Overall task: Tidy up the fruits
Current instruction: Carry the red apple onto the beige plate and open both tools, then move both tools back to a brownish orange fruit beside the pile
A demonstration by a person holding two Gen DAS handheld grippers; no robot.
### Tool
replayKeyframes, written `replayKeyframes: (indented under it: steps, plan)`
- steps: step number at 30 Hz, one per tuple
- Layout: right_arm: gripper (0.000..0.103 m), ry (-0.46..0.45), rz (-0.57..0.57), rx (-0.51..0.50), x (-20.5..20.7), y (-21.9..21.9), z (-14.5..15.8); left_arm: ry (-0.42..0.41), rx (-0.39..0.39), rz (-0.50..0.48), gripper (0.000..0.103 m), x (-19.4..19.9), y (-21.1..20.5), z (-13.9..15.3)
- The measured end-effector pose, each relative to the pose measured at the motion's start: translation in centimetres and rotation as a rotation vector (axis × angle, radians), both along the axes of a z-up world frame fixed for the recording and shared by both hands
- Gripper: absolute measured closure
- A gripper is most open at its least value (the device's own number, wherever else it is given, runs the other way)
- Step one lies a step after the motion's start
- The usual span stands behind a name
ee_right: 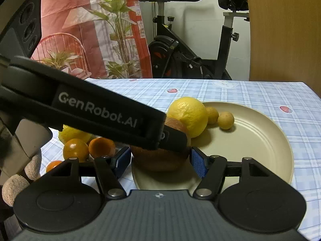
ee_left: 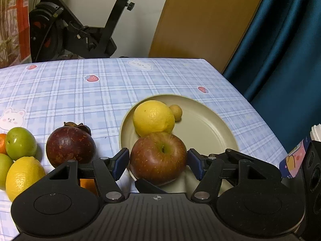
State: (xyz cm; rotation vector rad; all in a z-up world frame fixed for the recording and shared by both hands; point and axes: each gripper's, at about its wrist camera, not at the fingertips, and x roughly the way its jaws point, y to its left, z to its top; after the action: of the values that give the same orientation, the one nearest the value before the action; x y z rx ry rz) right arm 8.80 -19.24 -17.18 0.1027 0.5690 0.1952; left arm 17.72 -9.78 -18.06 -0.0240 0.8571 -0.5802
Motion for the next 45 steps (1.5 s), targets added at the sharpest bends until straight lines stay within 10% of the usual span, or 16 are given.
replayKeyframes:
  steps: [15, 27, 45]
  plan:
    - [0.031, -0.129, -0.103, 0.017, -4.8, 0.6, 1.5, -0.056, -0.070, 0.099, 0.037, -2.2, 5.8, 3.5]
    - [0.036, -0.114, 0.099, 0.014, -5.5, 5.2, 0.9, -0.142, 0.020, 0.295, 0.038, -5.3, 14.7, 5.6]
    - [0.042, -0.037, 0.244, -0.012, -5.7, 8.7, 0.3, 0.010, -0.009, 0.272, 0.038, -9.6, 19.1, 2.6]
